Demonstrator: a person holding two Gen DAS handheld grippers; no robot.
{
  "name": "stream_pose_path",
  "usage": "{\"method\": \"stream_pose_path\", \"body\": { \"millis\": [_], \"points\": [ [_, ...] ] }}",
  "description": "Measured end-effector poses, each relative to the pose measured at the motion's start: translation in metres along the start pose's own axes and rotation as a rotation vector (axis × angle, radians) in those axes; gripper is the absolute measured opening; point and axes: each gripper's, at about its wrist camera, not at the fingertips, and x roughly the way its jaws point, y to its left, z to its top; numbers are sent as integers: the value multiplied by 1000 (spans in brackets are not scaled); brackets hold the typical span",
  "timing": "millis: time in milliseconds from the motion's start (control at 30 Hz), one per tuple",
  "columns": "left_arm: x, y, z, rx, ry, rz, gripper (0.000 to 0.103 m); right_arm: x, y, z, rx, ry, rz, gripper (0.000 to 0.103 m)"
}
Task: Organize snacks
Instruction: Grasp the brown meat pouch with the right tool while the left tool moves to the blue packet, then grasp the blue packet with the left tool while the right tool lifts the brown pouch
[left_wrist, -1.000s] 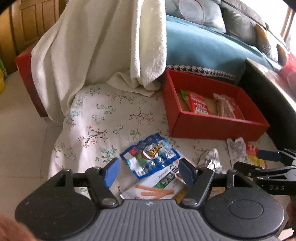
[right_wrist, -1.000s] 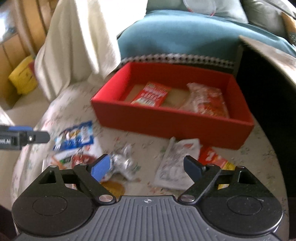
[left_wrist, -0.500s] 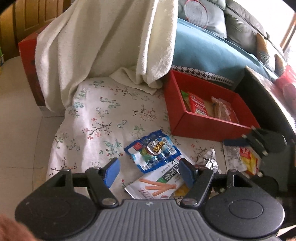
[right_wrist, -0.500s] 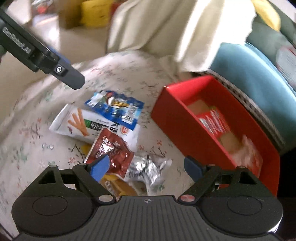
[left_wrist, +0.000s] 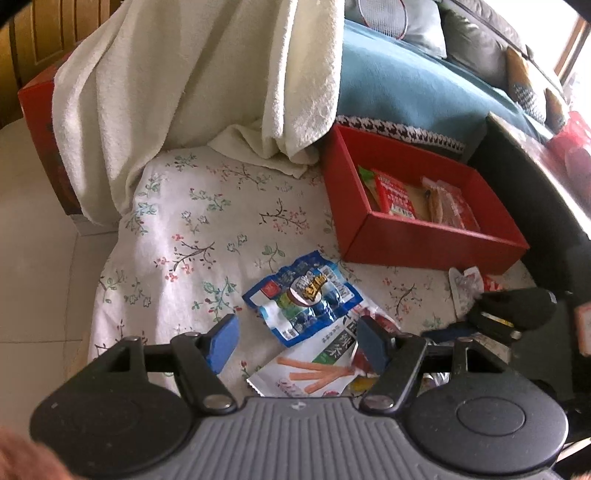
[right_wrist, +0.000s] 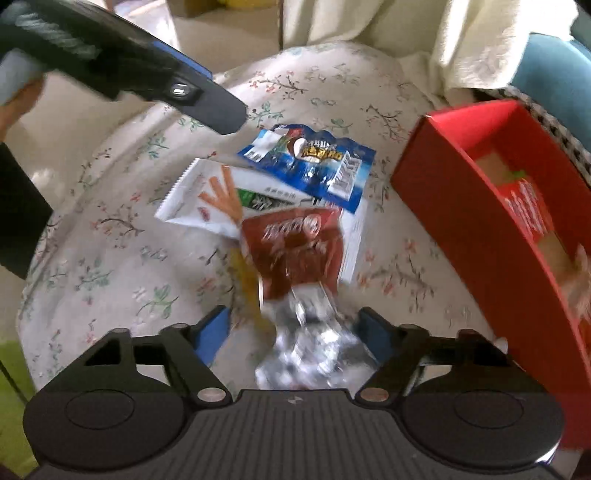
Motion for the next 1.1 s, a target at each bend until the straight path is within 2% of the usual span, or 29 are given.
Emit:
{"method": "stream_pose_path", "body": {
  "millis": [100, 133, 200, 333, 367, 467, 600, 733, 833, 900, 933, 1000, 1067, 1100],
  "points": [
    [2, -2, -1, 1, 4, 13, 63, -5, -2, -1, 80, -6, -23, 62],
    [2, -2, 0, -4, 2, 15, 63, -4, -1, 2, 83, -1, -41, 63],
    [3, -1, 0, -11, 1, 17, 63, 0, -1, 9, 87, -14, -75, 75],
    [6, 1, 2, -5, 8, 22, 63, 8, -1, 21, 69, 1, -88, 75],
    [8, 1, 4, 10, 8, 23, 63, 6, -2, 21, 81, 4, -79, 71],
    [16, -4, 11, 108, 18, 22, 63, -1, 0, 17, 122, 3, -64, 56],
    [32, -12, 18, 272, 26, -2, 64, -9, -3, -5, 237, -32, -52, 54],
    [50, -22, 24, 368, 44, -51, 63, -28, -5, -36, 402, -117, 10, 54],
    [65, -34, 29, 473, 55, -54, 63, -32, -3, -42, 413, -117, 8, 54],
    [78, -36, 31, 505, 89, -55, 64, -30, -6, -43, 430, -122, 18, 54],
    [86, -35, 33, 509, 106, -46, 71, -29, -7, -44, 440, -127, 19, 54],
    [91, -29, 38, 490, 107, -67, 78, -30, -11, -45, 452, -136, 27, 54],
    [97, -20, 43, 452, 130, -103, 81, -31, -13, -47, 462, -142, 34, 55],
    [99, -16, 44, 433, 136, -111, 86, -30, -15, -48, 472, -143, 34, 55]
  ]
}}
